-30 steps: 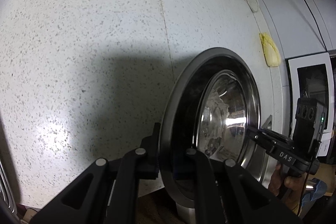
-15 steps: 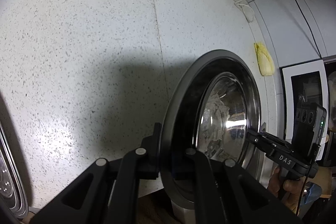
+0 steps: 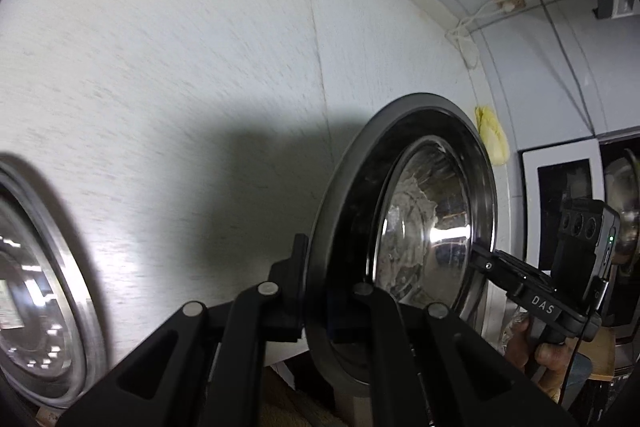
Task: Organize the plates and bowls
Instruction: 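Lift the nested bowl stack with both tools and carry it toward the plate stack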
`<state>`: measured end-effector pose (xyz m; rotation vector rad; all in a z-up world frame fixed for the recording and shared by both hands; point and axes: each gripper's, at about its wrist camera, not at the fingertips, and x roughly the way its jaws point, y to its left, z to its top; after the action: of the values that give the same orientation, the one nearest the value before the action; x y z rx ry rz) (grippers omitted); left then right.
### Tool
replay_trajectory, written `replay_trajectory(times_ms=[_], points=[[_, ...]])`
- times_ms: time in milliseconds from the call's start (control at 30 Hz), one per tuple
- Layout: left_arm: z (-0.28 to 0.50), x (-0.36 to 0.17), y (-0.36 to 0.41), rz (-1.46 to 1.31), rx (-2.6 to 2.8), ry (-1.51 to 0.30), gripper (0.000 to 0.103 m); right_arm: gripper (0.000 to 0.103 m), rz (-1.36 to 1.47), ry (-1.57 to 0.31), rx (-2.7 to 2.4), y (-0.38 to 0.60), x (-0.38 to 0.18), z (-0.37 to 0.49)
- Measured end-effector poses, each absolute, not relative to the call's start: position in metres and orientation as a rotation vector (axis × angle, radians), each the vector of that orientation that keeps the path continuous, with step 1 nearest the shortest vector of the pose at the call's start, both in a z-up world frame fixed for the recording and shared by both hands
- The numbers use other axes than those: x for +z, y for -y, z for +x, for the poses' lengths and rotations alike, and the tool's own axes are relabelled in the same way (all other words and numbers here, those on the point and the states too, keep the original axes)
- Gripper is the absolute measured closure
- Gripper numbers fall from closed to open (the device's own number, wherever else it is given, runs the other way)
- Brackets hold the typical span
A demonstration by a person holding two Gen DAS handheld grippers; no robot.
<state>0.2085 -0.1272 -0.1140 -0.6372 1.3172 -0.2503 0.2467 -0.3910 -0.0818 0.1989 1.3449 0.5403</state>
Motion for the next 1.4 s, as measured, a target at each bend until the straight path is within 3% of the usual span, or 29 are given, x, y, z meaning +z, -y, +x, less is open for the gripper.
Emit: replay_trajectory(times_ms=[700, 1067, 1400], points=[[0.083, -0.049, -0.082, -0.669, -0.025, -1.244, 0.097, 0.092, 0.118, -1.341, 0.77, 0.209, -0.049, 0.172], [0.027, -0.018, -0.133, -0.664, 0.014, -1.179, 0.097, 0.092, 0.098, -1.309, 0.818, 0.152, -0.025, 0.136], [0.002, -0.016, -0.123, -0.722, 0.097, -1.145, 0.097, 0.092, 0.049, -1.314, 0.893, 0.147, -0.027, 0.126]])
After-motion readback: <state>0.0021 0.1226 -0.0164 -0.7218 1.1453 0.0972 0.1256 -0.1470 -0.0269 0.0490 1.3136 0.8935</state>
